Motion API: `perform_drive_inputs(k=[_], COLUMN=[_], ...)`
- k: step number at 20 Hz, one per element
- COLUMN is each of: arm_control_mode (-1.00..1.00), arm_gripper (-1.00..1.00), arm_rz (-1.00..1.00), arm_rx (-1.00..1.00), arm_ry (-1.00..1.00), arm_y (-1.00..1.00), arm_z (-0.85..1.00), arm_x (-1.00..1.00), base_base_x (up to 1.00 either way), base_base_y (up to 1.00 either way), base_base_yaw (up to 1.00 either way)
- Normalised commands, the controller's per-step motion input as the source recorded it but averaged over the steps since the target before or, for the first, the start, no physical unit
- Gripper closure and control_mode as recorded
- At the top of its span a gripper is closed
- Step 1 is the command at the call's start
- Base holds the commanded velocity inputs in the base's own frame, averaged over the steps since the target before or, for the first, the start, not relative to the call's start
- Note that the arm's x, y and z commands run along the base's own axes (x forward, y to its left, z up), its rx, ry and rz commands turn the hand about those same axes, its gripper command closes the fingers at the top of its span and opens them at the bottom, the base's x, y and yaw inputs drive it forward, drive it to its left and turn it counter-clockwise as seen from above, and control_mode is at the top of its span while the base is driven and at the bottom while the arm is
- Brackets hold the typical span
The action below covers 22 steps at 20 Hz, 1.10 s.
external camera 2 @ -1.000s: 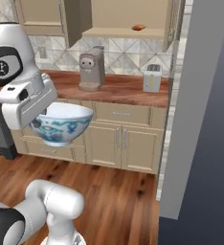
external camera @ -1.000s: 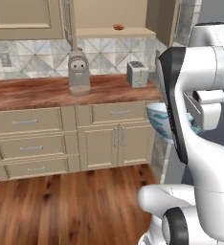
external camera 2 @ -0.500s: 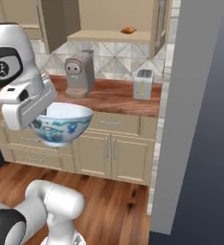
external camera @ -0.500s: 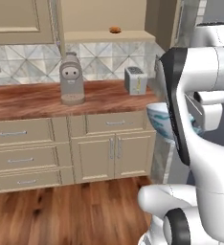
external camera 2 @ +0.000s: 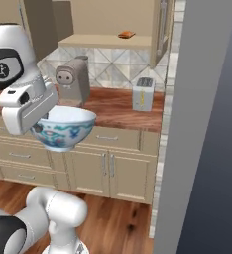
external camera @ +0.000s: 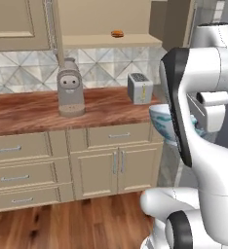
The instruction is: Pick the mug and place it in the sink. Pick the bowl and place it in the open cabinet and then close the cabinet.
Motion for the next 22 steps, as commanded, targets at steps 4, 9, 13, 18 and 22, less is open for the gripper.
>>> perform_drive_inputs(k=[4,9,13,18,22], arm_control_mode=[1.00,1.00,1.00,1.00,1.00], arm_gripper=[1.00,1.00,1.00,1.00,1.00], arm_rz=[0.00,0.00,0.00,0.00,0.00], arm_rx=[0.00,0.00,0.00,0.00,0.00], arm_ry=[0.00,0.00,0.00,0.00,0.00], arm_y=[0.00,0.00,0.00,0.00,0.00], arm_z=[0.00,0.00,0.00,0.00,0.00], arm_x=[0.00,0.00,0.00,0.00,0.00], base_base_x=[0.71,0.82,0.63,0.47,0.60], base_base_y=[0.60,0.38,-0.23,-0.30,-0.01], base_base_yaw=[-0.10,-0.11,-0.01,0.00,0.00])
